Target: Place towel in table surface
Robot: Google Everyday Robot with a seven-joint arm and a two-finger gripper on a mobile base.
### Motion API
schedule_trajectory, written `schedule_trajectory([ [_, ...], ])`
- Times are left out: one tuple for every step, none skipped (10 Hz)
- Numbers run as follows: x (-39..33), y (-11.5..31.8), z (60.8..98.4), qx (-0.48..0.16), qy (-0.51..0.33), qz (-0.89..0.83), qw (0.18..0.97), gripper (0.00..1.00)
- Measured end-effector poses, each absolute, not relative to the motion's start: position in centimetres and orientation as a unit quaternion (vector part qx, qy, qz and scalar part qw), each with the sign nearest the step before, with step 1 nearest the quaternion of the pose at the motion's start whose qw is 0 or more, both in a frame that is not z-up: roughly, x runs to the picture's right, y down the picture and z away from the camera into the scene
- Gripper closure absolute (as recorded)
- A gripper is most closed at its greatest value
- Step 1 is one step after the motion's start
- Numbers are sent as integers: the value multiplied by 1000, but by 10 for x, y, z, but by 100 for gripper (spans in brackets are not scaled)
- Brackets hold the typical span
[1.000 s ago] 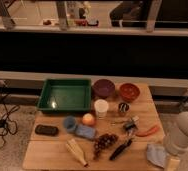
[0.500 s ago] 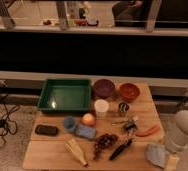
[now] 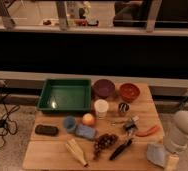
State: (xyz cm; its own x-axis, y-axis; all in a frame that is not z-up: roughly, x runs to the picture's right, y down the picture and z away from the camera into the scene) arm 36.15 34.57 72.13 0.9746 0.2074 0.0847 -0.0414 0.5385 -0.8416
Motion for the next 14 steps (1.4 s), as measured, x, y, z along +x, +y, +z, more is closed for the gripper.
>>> schedule_trajectory([
  [363, 346, 723, -477, -87, 72, 872, 20],
  [363, 347, 723, -477, -86, 73, 871, 20],
  [364, 348, 724, -478, -85, 73, 871, 20],
  [365, 348, 726, -479, -85, 74, 870, 25],
  [366, 347, 727, -479, -84, 75, 870, 33],
  [367, 345, 730, -479, -84, 76, 870, 40],
  [370, 344, 732, -480, -82, 78, 870, 41],
  [372, 344, 733, -481, -81, 80, 870, 41],
  [373, 343, 735, -481, -81, 81, 869, 41],
  [376, 343, 737, -480, -80, 83, 869, 41],
  [377, 343, 738, -480, -80, 85, 870, 41],
  [379, 343, 740, -479, -79, 86, 870, 41],
  [381, 343, 740, -479, -79, 87, 870, 42],
  [381, 343, 741, -479, -78, 87, 870, 47],
])
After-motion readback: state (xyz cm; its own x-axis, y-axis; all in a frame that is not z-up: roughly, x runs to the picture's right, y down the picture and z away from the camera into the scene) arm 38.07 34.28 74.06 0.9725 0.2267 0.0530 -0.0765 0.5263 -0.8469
